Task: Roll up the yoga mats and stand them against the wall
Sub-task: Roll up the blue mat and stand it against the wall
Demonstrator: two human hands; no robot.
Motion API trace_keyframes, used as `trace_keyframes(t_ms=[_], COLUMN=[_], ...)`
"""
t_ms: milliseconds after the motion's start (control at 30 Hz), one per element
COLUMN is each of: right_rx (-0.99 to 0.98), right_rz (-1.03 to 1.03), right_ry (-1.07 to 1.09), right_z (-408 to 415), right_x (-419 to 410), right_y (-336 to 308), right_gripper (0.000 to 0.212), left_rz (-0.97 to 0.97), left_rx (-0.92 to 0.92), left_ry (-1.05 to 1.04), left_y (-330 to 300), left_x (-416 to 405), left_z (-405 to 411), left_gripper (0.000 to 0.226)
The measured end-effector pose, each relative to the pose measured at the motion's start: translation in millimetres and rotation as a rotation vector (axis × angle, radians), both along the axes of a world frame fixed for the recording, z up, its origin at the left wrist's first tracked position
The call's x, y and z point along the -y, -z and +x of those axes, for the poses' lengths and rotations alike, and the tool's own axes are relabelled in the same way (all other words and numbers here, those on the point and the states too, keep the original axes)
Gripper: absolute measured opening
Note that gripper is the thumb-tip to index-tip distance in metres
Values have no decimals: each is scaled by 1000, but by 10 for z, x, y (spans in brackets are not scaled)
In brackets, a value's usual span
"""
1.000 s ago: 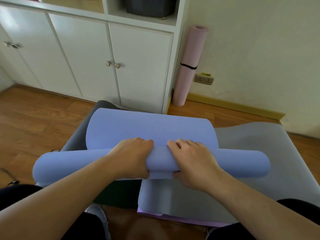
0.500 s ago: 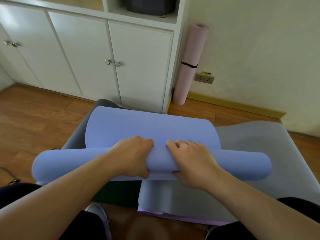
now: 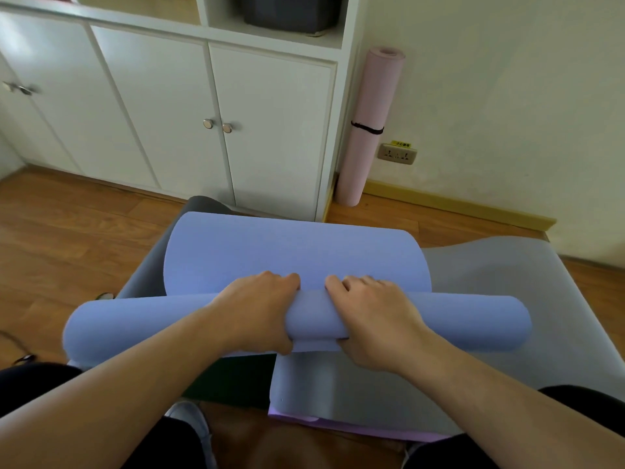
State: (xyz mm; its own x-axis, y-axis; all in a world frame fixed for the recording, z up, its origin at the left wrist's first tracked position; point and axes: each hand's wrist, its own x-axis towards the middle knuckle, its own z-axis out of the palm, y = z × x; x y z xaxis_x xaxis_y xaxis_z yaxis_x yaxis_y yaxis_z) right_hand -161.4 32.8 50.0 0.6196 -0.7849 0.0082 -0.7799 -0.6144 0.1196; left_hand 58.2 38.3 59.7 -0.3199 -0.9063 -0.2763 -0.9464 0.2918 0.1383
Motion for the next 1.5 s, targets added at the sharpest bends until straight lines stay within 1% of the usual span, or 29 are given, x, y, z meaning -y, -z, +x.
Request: trace_keyframes(t_ms=[100,200,233,333,367,433,500,567,633,700,767,800,833,967,1100,1167,1267,1300,1333,1400,1500], right_rx=[42,73,81,58,33,-5,-2,28,60,80,49,25,4,-25,41,69,44,34,27,24,46], right_rz=[43,63,56,9,0,2,19,35,65,57,1,-31,-50,-32,26,42,-25,-47,-55,-56,-21], right_ry=[10,14,7,-7,-6,0,-3,1,19,22,3,-5,-9,-3,24,32,-8,-14,-18,-24,-3], right_z=[-23,-35,-30,-19,-11,1,1,-21,-36,-28,-15,-8,1,-4,-30,-35,-35,-30,-22,-14,-31], right_x=[-3,-21,-30,-22,-15,-5,-5,-6,-12,-21,-16,-12,-5,9,10,2,-3,-1,1,7,17], right_y=[-39,-66,-63,-34,-22,-7,-25,-47,-65,-63,-42,-21,-3,-10,-72,-78,-24,1,12,15,-27], right_gripper=[49,48,49,70,72,67,55,46,46,50,69,76,77,61,48,52,71,74,72,62,51], left_rz=[-67,-144,-136,-81,-61,-26,-13,-72,-155,-167,-118,-90,-67,-15,-199,-229,-145,-121,-104,-86,-162], left_rx=[46,77,71,22,5,-13,2,44,83,91,70,48,28,20,76,80,22,2,-11,-20,25], left_ry=[53,77,68,19,5,-6,2,32,58,46,13,-3,-16,-13,38,40,1,-6,-10,-7,34], left_y=[31,68,66,21,3,-25,-34,-8,41,44,3,-27,-51,-71,28,61,26,7,-9,-17,18], left_x=[-66,-87,-78,-23,-11,-14,-56,-103,-122,-101,-52,-27,-9,-48,-122,-115,-63,-43,-33,-43,-106], left_z=[-61,-109,-102,-33,-13,-9,-40,-87,-128,-127,-73,-41,-16,-31,-114,-134,-75,-47,-24,-16,-80], left_gripper=[64,59,57,56,58,61,63,62,59,54,52,52,53,57,56,50,51,53,54,57,60])
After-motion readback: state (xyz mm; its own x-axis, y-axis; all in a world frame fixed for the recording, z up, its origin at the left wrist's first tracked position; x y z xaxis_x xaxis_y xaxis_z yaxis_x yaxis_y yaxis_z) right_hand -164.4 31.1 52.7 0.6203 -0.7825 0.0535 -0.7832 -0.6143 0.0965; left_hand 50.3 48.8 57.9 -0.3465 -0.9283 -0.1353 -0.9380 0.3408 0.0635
